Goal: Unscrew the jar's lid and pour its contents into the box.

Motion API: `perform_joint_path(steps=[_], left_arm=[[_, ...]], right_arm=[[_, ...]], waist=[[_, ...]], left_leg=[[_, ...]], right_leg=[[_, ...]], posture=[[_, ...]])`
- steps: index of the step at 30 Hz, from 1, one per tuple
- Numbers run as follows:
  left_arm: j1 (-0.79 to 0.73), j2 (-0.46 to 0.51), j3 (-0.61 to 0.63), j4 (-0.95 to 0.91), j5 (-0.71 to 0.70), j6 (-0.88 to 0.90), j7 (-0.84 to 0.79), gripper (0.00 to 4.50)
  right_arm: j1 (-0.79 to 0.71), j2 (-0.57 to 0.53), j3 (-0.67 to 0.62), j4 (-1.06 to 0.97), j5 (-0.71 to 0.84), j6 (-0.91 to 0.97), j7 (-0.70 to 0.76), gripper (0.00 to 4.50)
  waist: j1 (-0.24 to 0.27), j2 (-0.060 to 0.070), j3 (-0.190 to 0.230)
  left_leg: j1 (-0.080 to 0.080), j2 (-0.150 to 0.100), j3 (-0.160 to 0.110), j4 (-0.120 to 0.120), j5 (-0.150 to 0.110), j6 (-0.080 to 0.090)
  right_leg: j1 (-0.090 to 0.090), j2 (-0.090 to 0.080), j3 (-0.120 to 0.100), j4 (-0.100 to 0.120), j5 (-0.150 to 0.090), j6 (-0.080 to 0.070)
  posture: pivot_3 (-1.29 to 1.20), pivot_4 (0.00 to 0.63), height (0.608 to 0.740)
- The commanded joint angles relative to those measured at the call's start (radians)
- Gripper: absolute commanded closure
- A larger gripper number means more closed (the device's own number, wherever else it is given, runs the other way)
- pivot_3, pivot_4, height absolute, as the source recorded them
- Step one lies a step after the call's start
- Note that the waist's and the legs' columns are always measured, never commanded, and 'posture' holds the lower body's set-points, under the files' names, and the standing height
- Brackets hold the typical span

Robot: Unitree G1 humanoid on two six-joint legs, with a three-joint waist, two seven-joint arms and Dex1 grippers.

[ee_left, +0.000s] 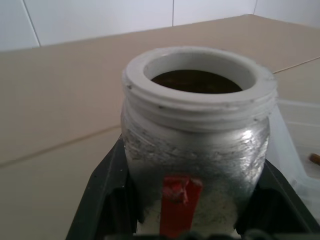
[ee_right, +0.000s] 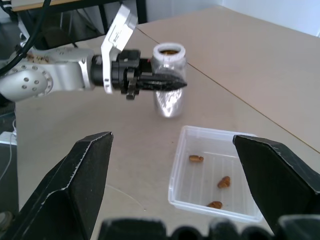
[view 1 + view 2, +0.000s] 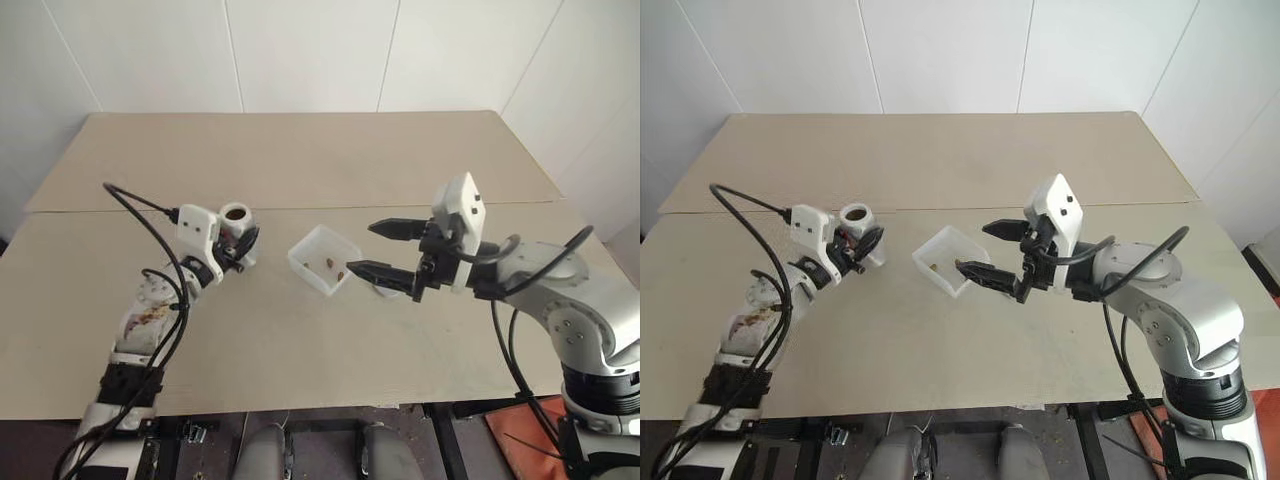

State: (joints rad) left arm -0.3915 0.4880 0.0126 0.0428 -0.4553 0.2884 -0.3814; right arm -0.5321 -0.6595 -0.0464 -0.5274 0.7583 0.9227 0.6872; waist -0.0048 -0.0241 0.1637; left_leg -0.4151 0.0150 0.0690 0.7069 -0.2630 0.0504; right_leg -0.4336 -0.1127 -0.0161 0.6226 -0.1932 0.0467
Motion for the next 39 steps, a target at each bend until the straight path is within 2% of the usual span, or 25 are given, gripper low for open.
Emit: perform_joint_path(steps=[1,3,5,11,15,22,24,27,32,36,39], left_arm=[[0.014,-0.058,0.049,-0.031,0.004,-0.008,0.038,2.56],[0.029,-0.084,0.056,-0.013,0.027,-0.024,0.041,2.56],[0.05,-0.091,0.055,-0.007,0.053,-0.044,0.027,1.83],[0.119,-0.07,0.049,-0.043,0.124,-0.087,-0.011,0.03],[0.195,-0.041,0.075,-0.128,0.121,-0.077,-0.046,0.03],[0.437,0.124,0.19,-0.387,0.008,-0.005,-0.225,0.03],[0.509,0.184,0.248,-0.449,-0.04,-0.004,-0.31,0.03],[0.621,0.302,0.431,-0.494,-0.178,-0.015,-0.544,0.03],[0.627,0.383,0.527,-0.505,-0.278,0.01,-0.665,0.03],[0.593,0.376,0.507,-0.498,-0.274,0.024,-0.649,0.03],[0.569,0.362,0.477,-0.497,-0.258,0.024,-0.64,0.03]], right_arm=[[0.007,0.017,-0.01,-0.024,0.01,-0.045,0.004,0.03],[0.015,0.023,-0.01,-0.026,0.004,-0.059,0.011,0.03],[0.021,0.02,-0.007,-0.028,-0.004,-0.069,0.016,0.0],[0.028,0.012,-0.002,-0.02,-0.015,-0.086,0.031,0.0],[0.038,0.009,0.006,-0.017,-0.031,-0.093,0.037,0.0],[0.084,-0.054,-0.005,0.011,-0.079,-0.122,0.071,0.0],[0.102,-0.082,-0.028,0.027,-0.083,-0.138,0.098,0.0],[0.151,-0.136,-0.062,0.049,-0.113,-0.196,0.152,0.0],[0.245,-0.194,-0.113,0.139,-0.182,-0.357,0.256,0.0],[0.284,-0.203,-0.138,0.17,-0.204,-0.4,0.271,0.0],[0.297,-0.207,-0.147,0.117,-0.19,-0.367,0.247,0.0]], waist=[[0.004,0.0,0.0],[0.004,0.0,0.0],[0.004,0.0,0.0],[0.003,0.0,0.0],[0.004,0.0,0.0],[0.0,0.0,0.0],[0.002,0.0,0.0],[0.002,0.0,0.0],[0.013,0.001,-0.001],[0.013,0.001,-0.001],[0.012,0.001,-0.001]], left_leg=[[0.001,0.0,0.0,0.0,0.0,0.0],[0.006,0.0,0.0,0.0,0.0,0.0],[0.01,0.0,0.0,0.0,0.0,0.0],[0.011,0.001,0.0,0.0,0.0,0.0],[0.01,0.001,0.0,0.0,0.0,0.0],[0.01,0.003,0.0,-0.004,-0.001,0.0],[0.011,0.003,0.0,-0.005,-0.001,0.0],[0.01,0.003,0.001,-0.005,-0.001,0.0],[0.011,0.003,0.002,-0.006,-0.001,0.0],[0.012,0.002,0.003,-0.006,-0.001,0.0],[0.012,0.002,0.003,-0.006,-0.001,0.0]], right_leg=[[0.001,0.0,0.0,0.001,0.0,0.0],[0.006,0.0,0.0,0.0,0.0,0.0],[0.01,0.0,0.0,-0.006,0.0,0.0],[0.01,0.001,0.001,-0.007,0.0,-0.001],[0.01,0.001,0.001,-0.008,0.001,-0.001],[0.008,0.0,0.002,-0.01,0.0,-0.002],[0.008,-0.001,0.002,-0.01,0.0,-0.002],[0.008,-0.001,0.001,-0.011,-0.001,-0.003],[0.009,0.0,0.001,-0.012,-0.005,-0.009],[0.009,0.001,0.002,-0.012,-0.003,-0.006],[0.009,0.001,0.002,-0.012,-0.002,-0.004]], posture=[[0.0,0.15,0.74],[0.0,0.15,0.74],[0.0,0.15,0.74],[0.0,0.15,0.74],[0.0,0.15,0.74],[0.0,0.15,0.74],[0.0,0.15,0.74],[0.0,0.15,0.74],[0.0,0.15,0.74],[0.0,0.15,0.74],[0.0,0.15,0.74]])
